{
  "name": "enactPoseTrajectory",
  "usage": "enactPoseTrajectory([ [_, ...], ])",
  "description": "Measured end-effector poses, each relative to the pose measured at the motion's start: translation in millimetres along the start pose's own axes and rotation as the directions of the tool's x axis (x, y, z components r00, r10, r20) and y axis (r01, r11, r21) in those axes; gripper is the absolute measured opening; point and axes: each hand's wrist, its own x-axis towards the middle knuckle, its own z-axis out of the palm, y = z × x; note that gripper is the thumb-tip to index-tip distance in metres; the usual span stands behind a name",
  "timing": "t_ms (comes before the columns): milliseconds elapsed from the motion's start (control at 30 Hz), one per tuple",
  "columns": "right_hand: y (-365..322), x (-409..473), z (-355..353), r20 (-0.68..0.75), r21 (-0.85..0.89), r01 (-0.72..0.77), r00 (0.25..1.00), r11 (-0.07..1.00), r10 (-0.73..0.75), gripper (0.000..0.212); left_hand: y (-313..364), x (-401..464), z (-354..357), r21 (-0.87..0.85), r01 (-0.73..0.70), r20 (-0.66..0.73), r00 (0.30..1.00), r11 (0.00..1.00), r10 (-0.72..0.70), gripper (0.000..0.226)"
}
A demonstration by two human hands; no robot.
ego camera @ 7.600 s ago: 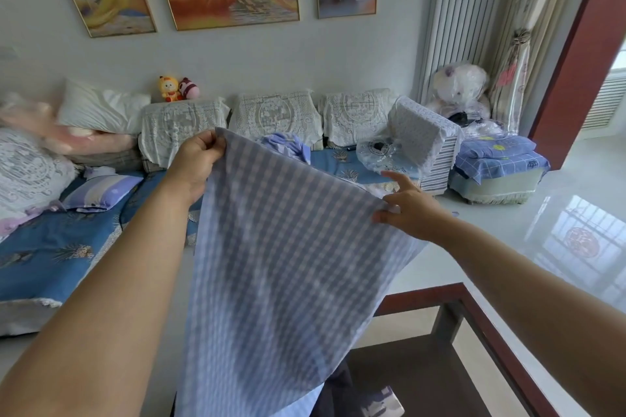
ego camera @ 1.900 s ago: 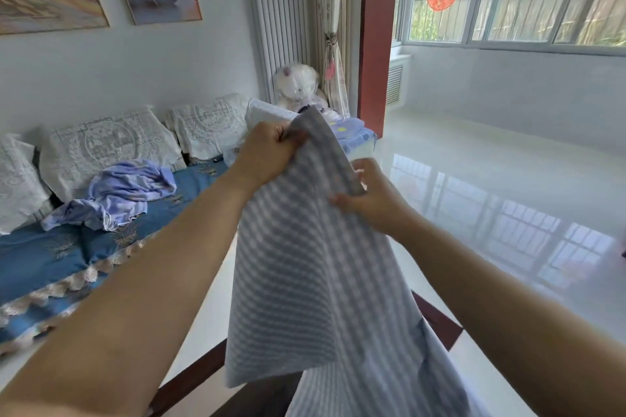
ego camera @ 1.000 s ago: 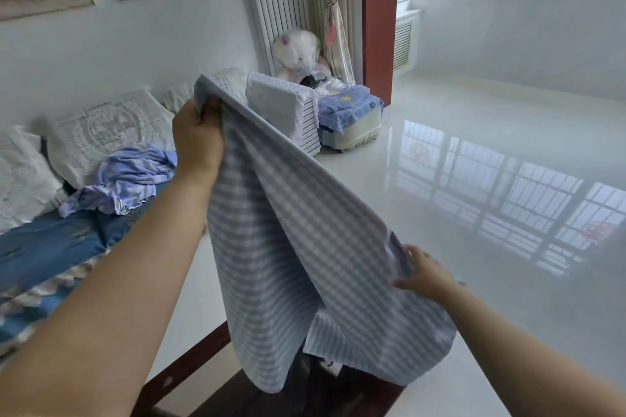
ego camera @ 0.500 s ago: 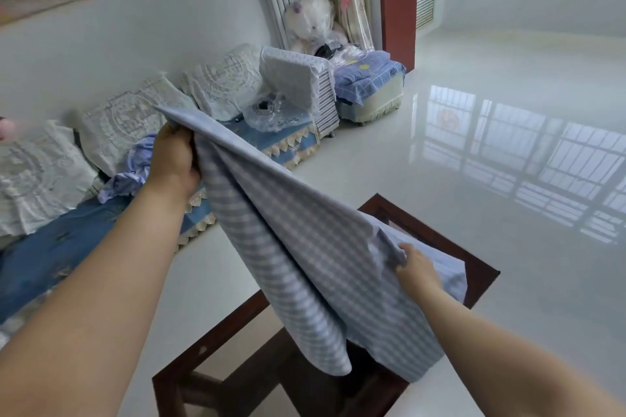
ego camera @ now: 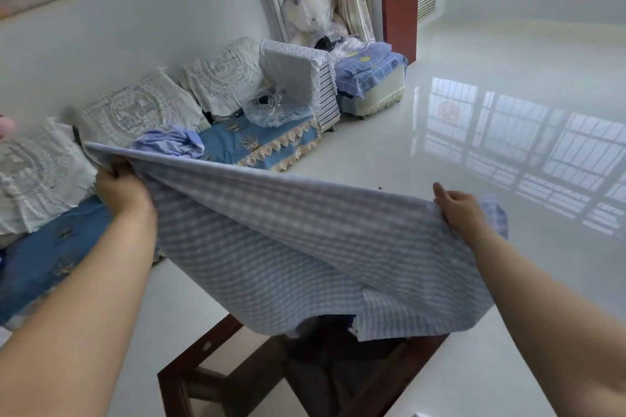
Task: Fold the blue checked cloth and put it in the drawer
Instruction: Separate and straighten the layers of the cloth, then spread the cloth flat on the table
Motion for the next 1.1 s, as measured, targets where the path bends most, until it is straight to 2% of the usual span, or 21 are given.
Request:
enactPoseTrajectory([
  [67, 3.2, 1.4, -4.1, -0.207, -0.167, -0.047, 0.978, 0.985, 0.012, 0.051, 8.6, -2.7, 6.1, 0.044, -0.061, 0.023, 0.998, 0.997, 0.06, 0.033],
  [133, 18.6, -10.1, 2.6, -0.29, -0.292, -0.16, 0.954, 0.943, 0.072, 0.049, 16.4, -10.5, 14.8, 0.069, -0.103, 0.055, 0.994, 0.992, 0.099, 0.03],
  [200, 29.6, -27.4, 20.0, -0.18, -0.346, -0.086, 0.983, 0.934, 0.024, 0.051, 19.3, -21.3, 21.4, 0.098, -0.137, 0.087, 0.988, 0.986, 0.129, 0.035],
  [267, 30.4, -44.1, 44.6, 0.0, -0.347, 0.075, 0.997, 0.935, -0.08, 0.055, 16.0, -31.8, 26.7, 0.143, -0.164, 0.135, 0.98, 0.976, 0.145, 0.039],
  [433, -20.3, -73.8, 98.1, 0.299, -0.261, 0.379, 0.906, 0.888, -0.299, 0.098, -3.3, -42.6, 29.7, 0.095, -0.161, 0.354, 0.928, 0.982, 0.117, 0.031],
  [533, -71.5, -84.7, 121.8, 0.385, -0.179, 0.473, 0.841, 0.862, -0.381, 0.11, -2.3, -51.9, 28.7, 0.079, -0.211, 0.497, 0.856, 0.974, 0.145, 0.028],
  [633, -106.6, -93.3, 127.0, 0.395, -0.13, 0.493, 0.822, 0.86, -0.411, 0.113, 6.2, -71.0, 29.6, 0.047, -0.298, 0.616, 0.76, 0.953, 0.207, 0.028],
  [700, -125.4, -106.8, 128.8, 0.417, -0.094, 0.534, 0.787, 0.84, -0.454, 0.11, 10.1, -77.0, 24.4, 0.024, -0.348, 0.676, 0.696, 0.937, 0.241, 0.035],
  [767, -150.4, -126.4, 129.4, 0.39, 0.022, 0.595, 0.735, 0.804, -0.555, 0.102, 12.2, -80.2, 18.6, 0.008, -0.399, 0.738, 0.622, 0.917, 0.264, 0.036],
  [833, -180.4, -141.6, 130.1, 0.329, 0.098, 0.653, 0.691, 0.751, -0.644, 0.089, 17.7, -87.4, 13.5, -0.022, -0.459, 0.808, 0.515, 0.888, 0.287, 0.03],
  [900, -207.9, -144.9, 129.8, 0.273, 0.011, 0.722, 0.664, 0.692, -0.696, 0.052, 16.1, -92.6, 12.7, -0.063, -0.461, 0.87, 0.409, 0.885, 0.275, 0.018],
  [933, -218.8, -143.7, 127.3, 0.277, -0.064, 0.73, 0.668, 0.68, -0.691, 0.029, 14.5, -94.6, 11.5, -0.076, -0.453, 0.885, 0.379, 0.888, 0.269, 0.019],
  [967, -225.9, -140.6, 124.5, 0.298, -0.11, 0.723, 0.679, 0.682, -0.671, 0.019, 10.1, -93.5, 10.4, -0.068, -0.419, 0.894, 0.377, 0.905, 0.241, 0.021],
  [1100, -227.5, -137.3, 115.5, 0.39, -0.18, 0.695, 0.7, 0.696, -0.598, 0.032, 1.0, -100.8, 3.5, -0.052, -0.224, 0.938, 0.324, 0.973, 0.125, 0.019],
])
